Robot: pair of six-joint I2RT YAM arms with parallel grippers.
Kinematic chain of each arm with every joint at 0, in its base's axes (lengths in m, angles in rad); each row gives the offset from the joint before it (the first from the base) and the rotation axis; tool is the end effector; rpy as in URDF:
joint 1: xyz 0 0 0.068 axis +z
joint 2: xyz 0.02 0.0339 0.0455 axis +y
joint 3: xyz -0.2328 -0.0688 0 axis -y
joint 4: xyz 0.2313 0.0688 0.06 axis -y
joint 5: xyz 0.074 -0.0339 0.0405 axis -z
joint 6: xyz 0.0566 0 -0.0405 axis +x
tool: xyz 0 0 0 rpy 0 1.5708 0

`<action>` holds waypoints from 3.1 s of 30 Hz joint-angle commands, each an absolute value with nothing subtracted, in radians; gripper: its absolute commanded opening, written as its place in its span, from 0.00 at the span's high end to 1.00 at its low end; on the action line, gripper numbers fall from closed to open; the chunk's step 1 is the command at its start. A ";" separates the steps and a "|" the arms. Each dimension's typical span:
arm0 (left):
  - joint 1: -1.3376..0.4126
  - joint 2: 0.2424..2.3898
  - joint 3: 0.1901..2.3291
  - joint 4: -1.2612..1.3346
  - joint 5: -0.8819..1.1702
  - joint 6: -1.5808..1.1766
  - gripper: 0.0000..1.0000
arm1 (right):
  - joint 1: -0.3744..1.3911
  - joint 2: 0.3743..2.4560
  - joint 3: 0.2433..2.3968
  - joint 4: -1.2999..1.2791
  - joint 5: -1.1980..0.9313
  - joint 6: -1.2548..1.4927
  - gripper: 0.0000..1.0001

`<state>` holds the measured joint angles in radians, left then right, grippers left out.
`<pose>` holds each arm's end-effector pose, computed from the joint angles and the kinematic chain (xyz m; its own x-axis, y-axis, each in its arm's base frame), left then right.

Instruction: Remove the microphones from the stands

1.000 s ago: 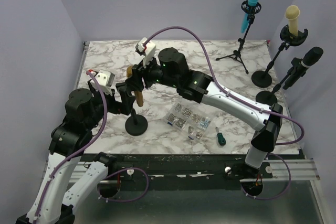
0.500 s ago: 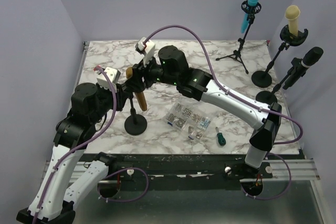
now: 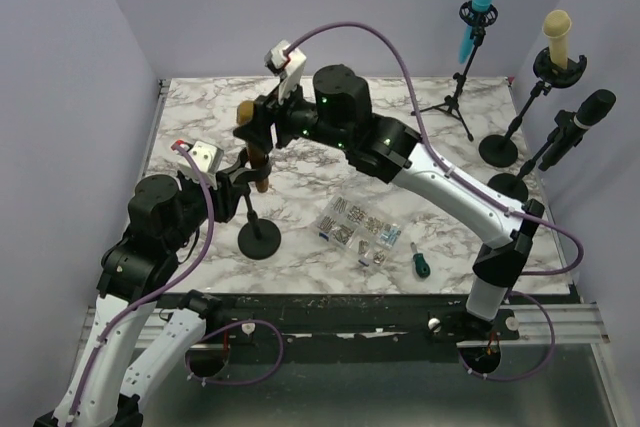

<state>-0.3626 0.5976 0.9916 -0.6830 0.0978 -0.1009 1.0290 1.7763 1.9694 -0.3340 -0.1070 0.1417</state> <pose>0.1318 -0.0559 0.3515 -0.3095 0.0102 -0.9509 0.4114 0.9029 -0.1242 0.2073 0.3561 0.4264 -0.1997 -0.0595 -0.9780 -0.8871 0.4349 0.1547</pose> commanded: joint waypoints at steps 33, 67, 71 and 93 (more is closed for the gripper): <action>-0.369 0.589 0.988 -0.812 0.139 -0.220 0.99 | 1.030 1.551 2.070 -0.189 0.278 0.071 0.99; -0.161 0.661 1.241 -1.007 0.157 -0.853 0.08 | 1.030 1.279 1.577 -0.174 0.309 0.185 0.99; -0.106 0.624 1.150 -0.933 0.287 -0.975 0.09 | 1.031 1.281 1.566 -0.184 0.290 0.198 0.99; -0.087 0.439 1.169 -0.640 0.370 -0.496 0.02 | 1.031 1.416 1.728 -0.430 0.173 0.128 0.99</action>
